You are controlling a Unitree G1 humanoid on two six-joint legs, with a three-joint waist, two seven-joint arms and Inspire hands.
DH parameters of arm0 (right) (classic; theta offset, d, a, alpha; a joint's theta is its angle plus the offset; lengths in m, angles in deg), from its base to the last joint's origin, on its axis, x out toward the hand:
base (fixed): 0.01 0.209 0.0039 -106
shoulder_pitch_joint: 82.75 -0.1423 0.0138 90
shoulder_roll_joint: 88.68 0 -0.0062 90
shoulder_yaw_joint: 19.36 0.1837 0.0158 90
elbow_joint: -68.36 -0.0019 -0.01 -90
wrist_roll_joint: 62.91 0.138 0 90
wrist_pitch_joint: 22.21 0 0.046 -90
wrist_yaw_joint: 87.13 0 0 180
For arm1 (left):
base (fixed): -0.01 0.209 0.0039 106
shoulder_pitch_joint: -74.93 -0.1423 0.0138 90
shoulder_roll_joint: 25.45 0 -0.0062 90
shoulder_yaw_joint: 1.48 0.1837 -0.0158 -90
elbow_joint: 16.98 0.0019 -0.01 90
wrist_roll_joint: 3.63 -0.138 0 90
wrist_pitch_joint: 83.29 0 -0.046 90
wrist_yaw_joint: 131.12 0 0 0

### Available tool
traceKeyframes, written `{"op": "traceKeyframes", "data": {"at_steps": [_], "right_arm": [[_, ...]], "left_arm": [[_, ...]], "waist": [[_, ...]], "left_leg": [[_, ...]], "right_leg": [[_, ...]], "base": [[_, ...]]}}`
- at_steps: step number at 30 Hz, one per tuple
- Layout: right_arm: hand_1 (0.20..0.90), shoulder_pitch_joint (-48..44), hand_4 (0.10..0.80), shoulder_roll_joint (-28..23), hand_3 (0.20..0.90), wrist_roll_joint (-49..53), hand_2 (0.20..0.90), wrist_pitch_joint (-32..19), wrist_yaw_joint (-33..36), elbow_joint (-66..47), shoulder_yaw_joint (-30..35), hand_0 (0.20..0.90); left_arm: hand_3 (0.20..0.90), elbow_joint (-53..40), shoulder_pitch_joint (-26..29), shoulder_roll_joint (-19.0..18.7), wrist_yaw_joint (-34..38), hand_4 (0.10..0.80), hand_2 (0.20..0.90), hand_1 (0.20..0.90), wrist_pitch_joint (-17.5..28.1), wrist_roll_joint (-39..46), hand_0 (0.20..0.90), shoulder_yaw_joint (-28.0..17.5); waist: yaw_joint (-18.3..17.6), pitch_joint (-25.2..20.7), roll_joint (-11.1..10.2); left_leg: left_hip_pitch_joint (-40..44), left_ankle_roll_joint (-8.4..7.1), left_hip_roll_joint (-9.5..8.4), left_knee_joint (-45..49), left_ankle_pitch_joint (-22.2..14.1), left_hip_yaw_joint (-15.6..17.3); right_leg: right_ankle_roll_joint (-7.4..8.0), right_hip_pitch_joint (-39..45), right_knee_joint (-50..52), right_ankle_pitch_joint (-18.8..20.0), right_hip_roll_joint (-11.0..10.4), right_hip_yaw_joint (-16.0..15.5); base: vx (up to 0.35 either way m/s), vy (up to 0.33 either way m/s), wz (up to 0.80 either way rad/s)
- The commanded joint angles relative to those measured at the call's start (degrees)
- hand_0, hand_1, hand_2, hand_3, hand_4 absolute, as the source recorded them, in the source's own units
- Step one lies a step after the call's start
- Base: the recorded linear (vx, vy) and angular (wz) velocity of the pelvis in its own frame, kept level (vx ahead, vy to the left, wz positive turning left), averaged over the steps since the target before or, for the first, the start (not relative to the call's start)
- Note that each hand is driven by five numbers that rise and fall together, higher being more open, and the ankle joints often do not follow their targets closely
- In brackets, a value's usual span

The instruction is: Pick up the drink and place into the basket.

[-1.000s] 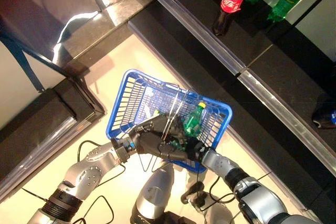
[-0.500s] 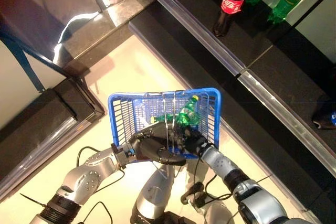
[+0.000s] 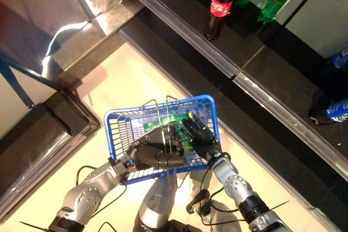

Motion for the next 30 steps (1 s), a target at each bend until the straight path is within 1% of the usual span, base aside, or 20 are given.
{"op": "traceKeyframes", "data": {"at_steps": [1, 6, 9, 11, 13, 14, 16, 17, 20, 23, 25, 27, 28, 30], "right_arm": [[0.9, 3.89, 0.8, -1.12, 0.9, -3.11, 0.9, -3.21, -6.06, -8.25, -0.09, 0.9], [0.9, 8.81, 0.8, -1.08, 0.9, -4.13, 0.9, -4.68, -7.63, -11.91, 3.56, 0.9], [0.9, 11.43, 0.8, -1.14, 0.9, -3.39, 0.9, -5.5, -10.02, -14.22, 5.28, 0.9], [0.9, 14.11, 0.8, -1.5, 0.9, -2.64, 0.9, -5.39, -13.12, -17.19, 5.72, 0.9], [0.9, 15.54, 0.8, -1.59, 0.9, -2.21, 0.9, -5.05, -15.64, -18.71, 5.65, 0.9], [0.9, 16.65, 0.8, -1.73, 0.9, -1.54, 0.9, -4.77, -18.09, -19.78, 5.55, 0.9], [0.9, 18.78, 0.8, -1.73, 0.9, -1.14, 0.9, -4.27, -21.57, -20.91, 5.58, 0.9], [0.9, 19.93, 0.8, -1.71, 0.9, -0.2, 0.9, -3.45, -23.33, -21.13, 6.13, 0.9], [0.9, 21.62, 0.8, -1.76, 0.9, 1.46, 0.9, -2.0, -25.93, -20.72, 7.4, 0.9], [0.9, 23.65, 0.8, -1.83, 0.9, 1.17, 0.9, -0.02, -28.16, -19.0, 9.54, 0.9], [0.9, 25.73, 0.8, -2.19, 0.9, 0.98, 0.9, 1.65, -30.67, -15.43, 12.49, 0.9], [0.9, 27.09, 0.8, -2.28, 0.9, -0.22, 0.9, 3.36, -31.99, -11.96, 14.81, 0.9], [0.9, 27.5, 0.8, -2.26, 0.9, -1.56, 0.9, 3.94, -32.12, -10.3, 15.46, 0.9], [0.9, 27.88, 0.8, -2.46, 0.9, -4.31, 0.9, 4.15, -32.1, -7.52, 16.19, 0.9]], "left_arm": [[0.2, -19.87, 2.95, 8.46, -13.34, 0.1, 0.3, 0.3, 14.02, 13.63, 0.3, -5.55], [0.2, -19.95, 0.26, 9.1, -12.93, 0.1, 0.3, 0.3, 13.71, 15.68, 0.3, -9.0], [0.2, -20.17, -1.22, 9.23, -11.77, 0.1, 0.3, 0.3, 14.21, 16.22, 0.3, -10.5], [0.2, -19.7, -2.67, 9.31, -10.41, 0.1, 0.3, 0.3, 14.53, 16.89, 0.3, -11.94], [0.2, -18.83, -3.57, 9.71, -9.04, 0.1, 0.3, 0.3, 15.28, 16.07, 0.3, -12.76], [0.2, -17.96, -4.51, 10.09, -7.56, 0.1, 0.3, 0.3, 15.74, 15.1, 0.3, -13.27], [0.2, -15.52, -6.38, 11.42, -3.56, 0.1, 0.3, 0.3, 15.24, 14.67, 0.3, -14.16], [0.2, -13.56, -7.35, 12.47, -2.68, 0.1, 0.3, 0.3, 15.25, 13.96, 0.3, -14.87], [0.2, -10.76, -9.53, 13.94, -0.74, 0.1, 0.3, 0.3, 16.38, 12.31, 0.3, -15.5], [0.2, -5.81, -12.3, 15.32, 1.17, 0.1, 0.3, 0.3, 19.05, 11.36, 0.3, -16.15], [0.2, 0.36, -14.5, 16.05, 5.14, 0.1, 0.3, 0.3, 23.13, 9.49, 0.3, -16.56], [0.2, 5.64, -16.13, 15.98, 8.59, 0.1, 0.3, 0.3, 28.08, 3.04, 0.3, -17.08], [0.2, 7.4, -16.53, 15.92, 10.33, 0.1, 0.3, 0.3, 29.2, 1.49, 0.3, -16.85], [0.2, 9.9, -16.9, 15.96, 11.8, 0.1, 0.3, 0.3, 29.59, 0.42, 0.3, -17.0]], "waist": [[-2.66, -7.55, 0.71], [-4.13, -8.34, -0.6], [-4.87, -9.01, -1.44], [-5.48, -9.83, -2.08], [-5.87, -10.53, -2.43], [-6.18, -11.33, -2.7], [-6.78, -13.01, -3.01], [-7.3, -14.23, -3.11], [-8.19, -15.93, -3.03], [-9.66, -18.0, -2.56], [-11.58, -20.39, -2.35], [-13.18, -21.98, -2.24], [-13.85, -22.71, -2.19], [-14.61, -23.68, -2.03]], "left_leg": [[1.06, 0.77, 2.37, 2.33, -1.76, 1.6], [1.75, 0.72, 3.05, 2.77, -2.25, 2.56], [2.38, 0.7, 3.53, 2.93, -2.55, 3.08], [3.18, 0.63, 3.95, 2.8, -2.74, 3.46], [3.87, 0.51, 4.22, 2.56, -2.78, 3.66], [4.48, 0.41, 4.48, 2.15, -2.75, 3.9], [5.67, 0.24, 4.9, 1.34, -2.58, 4.32], [6.25, 0.22, 5.16, 0.5, -2.3, 4.49], [7.42, 0.08, 5.66, -0.9, -2.1, 5.21], [9.13, 0.03, 6.31, -3.23, -1.66, 6.47], [10.51, -0.25, 7.09, -5.58, -1.19, 8.2], [11.69, -0.45, 7.63, -7.55, -0.83, 9.61], [12.19, -0.54, 7.86, -8.29, -0.69, 10.29], [12.71, -0.75, 8.17, -9.15, -0.54, 11.12]], "right_leg": [[-0.29, -0.57, -1.87, 11.72, -1.16, 0.55], [0.0, 0.22, -2.29, 11.78, -0.81, 1.18], [0.23, 0.86, -2.7, 11.81, -0.52, 1.77], [0.5, 1.41, -3.17, 11.89, -0.27, 2.4], [0.68, 1.87, -3.6, 11.97, -0.11, 2.91], [0.88, 2.25, -4.11, 12.1, 0.02, 3.36], [1.25, 3.0, -5.08, 12.45, 0.03, 4.08], [1.41, 3.29, -5.94, 12.78, 0.09, 4.51], [1.57, 3.8, -7.4, 13.17, 0.08, 5.47], [1.71, 4.4, -9.76, 13.93, 0.12, 7.43], [1.89, 4.79, -12.63, 15.11, 0.16, 9.71], [1.85, 5.02, -14.83, 16.16, 0.51, 11.47], [1.82, 5.14, -15.93, 16.76, 0.63, 12.18], [1.71, 5.21, -17.22, 17.39, 0.82, 12.97]], "base": [[0.033, -0.007, -0.12], [0.051, -0.016, -0.1], [0.074, -0.035, -0.06], [0.083, -0.034, -0.03], [0.082, -0.021, -0.04], [0.093, -0.017, -0.07], [0.112, -0.008, -0.22], [0.091, 0.008, -0.24], [0.033, 0.032, -0.15], [-0.002, 0.057, -0.18], [-0.026, 0.051, -0.33], [-0.024, 0.018, -0.35], [-0.022, 0.003, -0.21], [-0.028, -0.003, -0.35]]}}
